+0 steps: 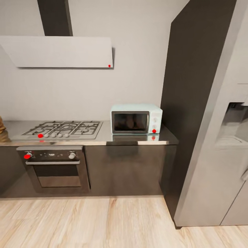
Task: In the kitchen, take the popcorn bag from the countertop, put it into the microwave, and heat it until the popcorn is cooked so the cooked popcorn ends up inside the bag.
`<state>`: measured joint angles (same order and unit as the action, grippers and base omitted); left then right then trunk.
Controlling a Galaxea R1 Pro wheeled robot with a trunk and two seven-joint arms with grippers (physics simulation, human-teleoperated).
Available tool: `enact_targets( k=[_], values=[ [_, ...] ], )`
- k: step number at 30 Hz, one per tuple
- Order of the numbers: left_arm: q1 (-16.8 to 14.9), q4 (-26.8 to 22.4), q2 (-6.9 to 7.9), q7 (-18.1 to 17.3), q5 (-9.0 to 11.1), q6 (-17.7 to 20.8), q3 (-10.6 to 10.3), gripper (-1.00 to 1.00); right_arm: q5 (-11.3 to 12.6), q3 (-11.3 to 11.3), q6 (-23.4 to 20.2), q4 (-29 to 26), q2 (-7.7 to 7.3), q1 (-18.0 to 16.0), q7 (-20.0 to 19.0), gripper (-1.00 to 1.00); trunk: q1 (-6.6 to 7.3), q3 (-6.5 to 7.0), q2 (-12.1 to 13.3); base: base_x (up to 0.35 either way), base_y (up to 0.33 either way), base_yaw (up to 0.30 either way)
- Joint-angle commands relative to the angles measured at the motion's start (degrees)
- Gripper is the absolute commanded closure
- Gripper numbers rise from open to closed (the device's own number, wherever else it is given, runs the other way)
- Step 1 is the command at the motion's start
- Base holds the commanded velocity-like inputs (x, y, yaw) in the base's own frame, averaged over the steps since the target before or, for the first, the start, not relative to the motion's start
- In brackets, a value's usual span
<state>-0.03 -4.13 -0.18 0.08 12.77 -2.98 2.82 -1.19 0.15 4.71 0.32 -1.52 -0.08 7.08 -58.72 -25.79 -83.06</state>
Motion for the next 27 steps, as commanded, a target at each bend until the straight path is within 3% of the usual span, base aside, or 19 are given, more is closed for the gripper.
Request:
enact_targets(
  k=[1, 23, 27],
  values=[
    [0.0, 0.0, 0.02, 0.0, 0.1, -0.1, 0.3, -1.0, -0.1, 0.0, 0.2, 0.0, -0.02, 0.0, 0.1, -1.0, -0.01, -0.04, 0.0, 0.159, 0.0, 0.0],
    [0.0, 0.0, 0.01, 0.0, 0.2, -0.1, 0.2, -1.0, -0.1, -0.1, 0.2, 0.0, -0.06, 0.0, 0.1, -1.0, -0.01, -0.04, 0.0, 0.303, -0.028, 0.0],
    [0.0, 0.0, 0.0, 0.0, 0.1, -0.1, 0.2, -1.0, 0.0, -0.2, 0.2, 0.0, -0.06, 0.0, 0.2, -1.0, -0.01, -0.04, 0.0, 0.096, -0.037, 0.0]
  ],
)
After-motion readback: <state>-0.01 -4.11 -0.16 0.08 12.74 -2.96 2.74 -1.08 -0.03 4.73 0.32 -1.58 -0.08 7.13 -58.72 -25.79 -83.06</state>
